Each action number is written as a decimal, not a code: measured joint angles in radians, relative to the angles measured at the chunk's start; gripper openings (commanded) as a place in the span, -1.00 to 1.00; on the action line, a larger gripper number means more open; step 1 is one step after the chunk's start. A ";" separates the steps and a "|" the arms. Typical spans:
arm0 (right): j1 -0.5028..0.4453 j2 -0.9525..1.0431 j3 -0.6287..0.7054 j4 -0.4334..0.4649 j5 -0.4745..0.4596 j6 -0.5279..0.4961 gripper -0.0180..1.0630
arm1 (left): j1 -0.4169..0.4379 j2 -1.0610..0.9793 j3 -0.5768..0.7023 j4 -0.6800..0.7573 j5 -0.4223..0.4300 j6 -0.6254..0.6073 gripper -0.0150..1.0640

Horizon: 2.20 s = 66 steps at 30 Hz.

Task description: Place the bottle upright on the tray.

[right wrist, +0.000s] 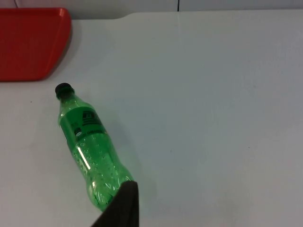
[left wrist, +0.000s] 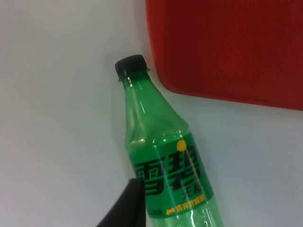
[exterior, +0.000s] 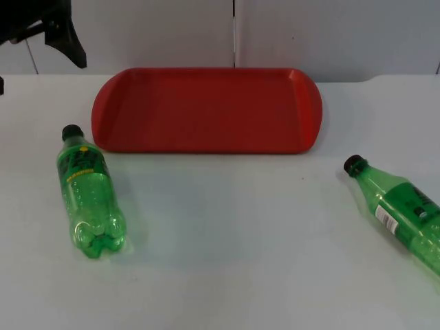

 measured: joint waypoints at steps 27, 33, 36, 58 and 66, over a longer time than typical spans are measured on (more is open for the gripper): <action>0.000 0.000 0.000 0.000 0.000 0.000 0.99 | -0.094 0.395 -0.278 0.300 0.210 -0.489 0.97; 0.000 0.000 0.000 0.002 0.000 0.000 0.99 | -0.108 0.428 -0.278 0.317 0.178 -0.506 0.97; 0.000 0.000 0.000 0.002 0.000 0.000 0.99 | -0.111 0.449 -0.278 0.323 0.162 -0.512 0.97; 0.000 0.000 0.000 0.002 0.000 0.000 0.99 | -0.111 0.562 -0.280 0.343 0.077 -0.526 0.64; 0.000 0.000 0.000 0.002 0.000 0.000 0.99 | -0.111 0.566 -0.285 0.337 0.087 -0.505 -0.97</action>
